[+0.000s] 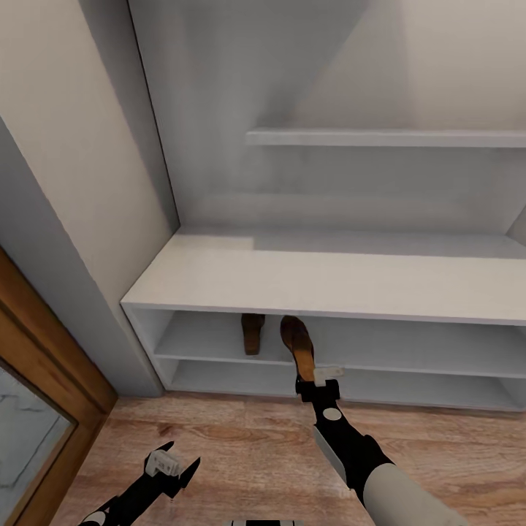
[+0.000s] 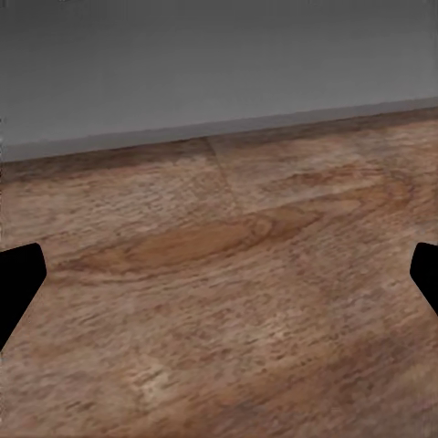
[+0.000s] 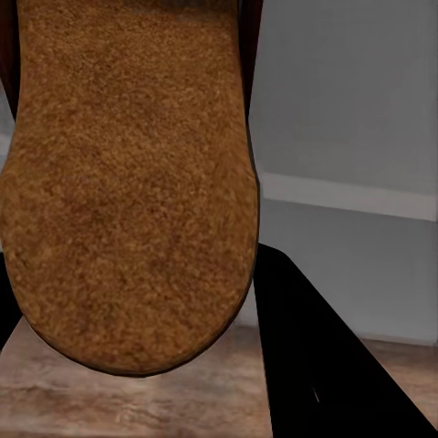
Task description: Pick up the two gym shoes and the two sandals from the corridor floor and place them onto the hallstand (shoe rack) in the corridor, making sure they are on the rack and not on the floor. Arrange them so the two gym shoes are next to each other and the two sandals are next to each other.
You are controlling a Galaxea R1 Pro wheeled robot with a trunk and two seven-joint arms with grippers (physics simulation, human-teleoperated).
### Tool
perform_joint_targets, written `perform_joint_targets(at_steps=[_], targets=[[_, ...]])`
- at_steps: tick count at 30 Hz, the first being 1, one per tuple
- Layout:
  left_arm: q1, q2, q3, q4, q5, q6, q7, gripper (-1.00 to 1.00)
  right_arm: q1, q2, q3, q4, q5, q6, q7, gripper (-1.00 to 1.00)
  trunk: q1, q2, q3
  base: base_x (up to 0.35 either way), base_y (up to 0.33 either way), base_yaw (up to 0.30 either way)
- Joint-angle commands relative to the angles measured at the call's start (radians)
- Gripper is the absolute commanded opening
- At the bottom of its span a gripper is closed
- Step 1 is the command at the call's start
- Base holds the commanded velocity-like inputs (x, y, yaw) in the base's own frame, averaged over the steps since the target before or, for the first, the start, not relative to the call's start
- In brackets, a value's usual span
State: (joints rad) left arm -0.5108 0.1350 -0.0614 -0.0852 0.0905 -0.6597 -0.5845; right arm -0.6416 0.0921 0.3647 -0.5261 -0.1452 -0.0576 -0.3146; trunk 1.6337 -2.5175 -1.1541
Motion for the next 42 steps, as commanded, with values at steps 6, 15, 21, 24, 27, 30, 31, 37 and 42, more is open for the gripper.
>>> perform_joint_targets(at_steps=[6,15,21,24,27,30,31,37,42], targets=[[0.0,0.0,0.0,0.001,0.0,-0.001,0.0,1.0,0.0,0.0,0.0,0.0,-0.002,0.0,-0.003,-1.0,0.0,0.0,0.0,0.123,0.0,0.0],[0.0,0.0,0.0,0.001,0.0,-0.001,0.0,1.0,0.0,0.0,0.0,0.0,-0.002,0.001,-0.003,-1.0,0.0,0.0,0.0,0.025,0.0,0.0],[0.0,0.0,0.0,0.001,0.0,-0.001,0.0,1.0,0.0,0.0,-0.001,0.001,-0.002,0.001,-0.003,-1.0,0.0,0.0,0.0,0.004,0.0,0.0],[0.0,0.0,0.0,0.001,0.0,-0.001,0.0,1.0,0.0,0.0,0.0,0.001,-0.002,0.001,-0.003,-1.0,0.0,0.0,0.0,0.001,0.0,0.0],[0.0,0.0,0.0,0.002,0.0,-0.001,0.0,1.0,-0.001,0.0,0.0,0.0,-0.002,0.001,-0.003,-1.0,0.0,0.0,0.0,0.0,0.0,0.0],[0.0,0.0,0.0,0.002,0.0,-0.001,0.0,1.0,-0.001,0.0,0.0,0.0,-0.002,0.001,-0.003,-1.0,0.0,0.0,0.0,0.0,0.0,0.0],[0.0,0.0,0.0,0.002,0.0,-0.001,0.0,1.0,-0.001,0.0,0.0,0.0,-0.002,0.001,-0.003,-1.0,0.0,0.0,0.0,0.0,0.0,0.0],[0.0,0.0,0.0,0.002,0.0,0.0,0.0,1.0,-0.001,0.0,0.0,0.0,-0.002,0.001,-0.003,-1.0,0.0,0.0,0.0,0.0,0.0,0.0],[0.0,0.0,0.0,0.002,0.0,0.0,0.0,1.0,-0.001,0.0,0.0,0.001,-0.002,0.001,-0.003,-1.0,0.0,0.0,0.0,0.0,0.0,0.0]])
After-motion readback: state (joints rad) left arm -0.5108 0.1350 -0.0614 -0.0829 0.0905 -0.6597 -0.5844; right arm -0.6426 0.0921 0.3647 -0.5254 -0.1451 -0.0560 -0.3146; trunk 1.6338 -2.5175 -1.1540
